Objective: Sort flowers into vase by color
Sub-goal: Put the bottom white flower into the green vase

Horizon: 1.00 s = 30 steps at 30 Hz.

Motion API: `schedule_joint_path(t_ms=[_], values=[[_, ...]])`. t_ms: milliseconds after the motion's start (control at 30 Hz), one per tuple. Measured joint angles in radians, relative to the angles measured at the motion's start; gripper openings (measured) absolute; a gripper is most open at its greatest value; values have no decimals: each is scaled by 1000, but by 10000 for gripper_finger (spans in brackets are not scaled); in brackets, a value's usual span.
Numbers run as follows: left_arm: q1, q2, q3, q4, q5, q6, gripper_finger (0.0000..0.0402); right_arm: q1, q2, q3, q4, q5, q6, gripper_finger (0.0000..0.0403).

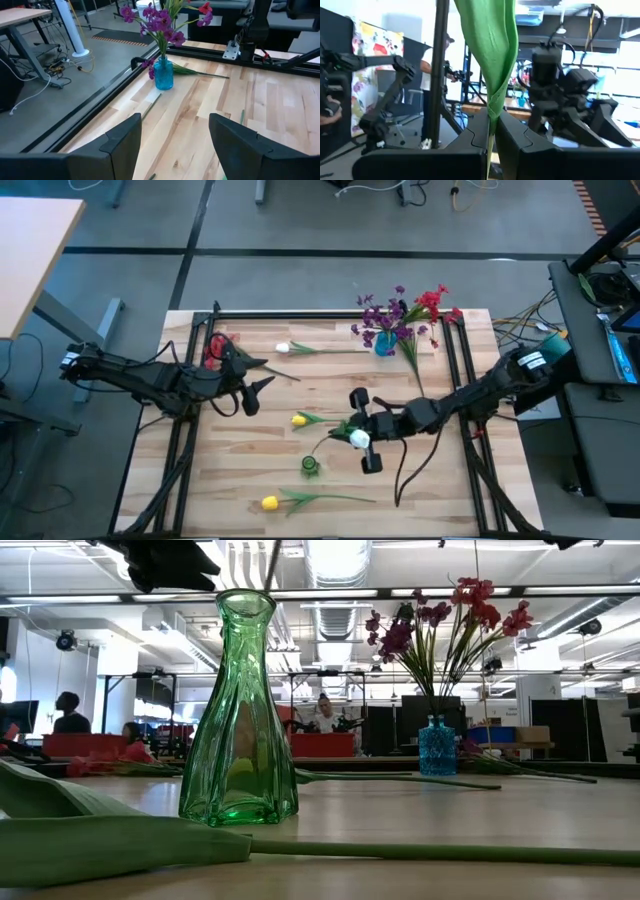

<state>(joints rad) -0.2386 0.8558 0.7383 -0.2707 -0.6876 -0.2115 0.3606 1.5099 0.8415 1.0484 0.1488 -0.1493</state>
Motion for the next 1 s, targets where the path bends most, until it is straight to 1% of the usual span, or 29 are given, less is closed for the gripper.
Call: schedule_joint_path(t_ms=[400,767,867,1000], values=[[0,0,0,-10,0,0,217,-1,-15,72,-162,-4,45,12],[0,0,0,-9,0,0,217,-1,36,72,-162,0,68,14],[0,0,0,-9,0,0,217,-1,43,72,-163,1,73,29],[0,1,0,-9,0,0,217,-5,47,72,-206,1,109,71]])
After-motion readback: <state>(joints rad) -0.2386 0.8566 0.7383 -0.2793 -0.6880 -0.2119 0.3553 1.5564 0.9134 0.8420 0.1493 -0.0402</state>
